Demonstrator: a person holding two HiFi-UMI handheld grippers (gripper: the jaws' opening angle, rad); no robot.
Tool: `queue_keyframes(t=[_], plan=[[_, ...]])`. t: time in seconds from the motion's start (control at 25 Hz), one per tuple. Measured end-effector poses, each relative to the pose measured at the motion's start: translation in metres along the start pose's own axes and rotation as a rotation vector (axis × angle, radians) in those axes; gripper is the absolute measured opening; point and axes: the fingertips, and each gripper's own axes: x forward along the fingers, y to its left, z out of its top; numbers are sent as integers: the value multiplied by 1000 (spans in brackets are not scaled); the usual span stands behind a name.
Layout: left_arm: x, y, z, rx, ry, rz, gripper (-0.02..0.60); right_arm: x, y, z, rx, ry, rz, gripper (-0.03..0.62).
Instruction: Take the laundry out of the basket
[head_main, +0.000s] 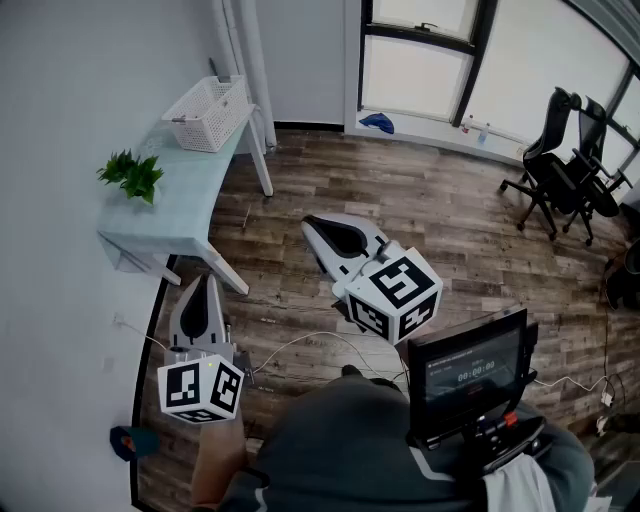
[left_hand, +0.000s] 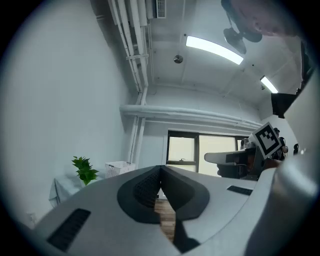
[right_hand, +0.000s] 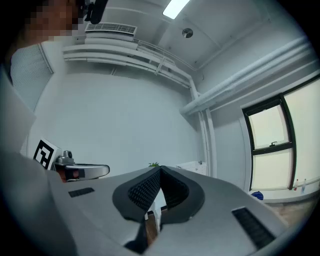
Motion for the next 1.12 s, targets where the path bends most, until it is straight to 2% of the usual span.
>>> queue_keyframes(t=[0.44, 0.6, 0.88, 1.12], plan=[[2, 8, 12, -6, 16, -9, 9, 9, 0, 16, 35, -21, -30, 15], [-4, 34, 0, -21, 13, -29, 9, 27, 20, 4, 18, -11, -36, 17], [-2, 53, -10, -41, -7, -93, 9, 41, 34, -6, 5, -6, -60, 17], [20, 57, -8, -40, -6, -93, 9, 55, 19, -8, 7, -7, -37, 17]])
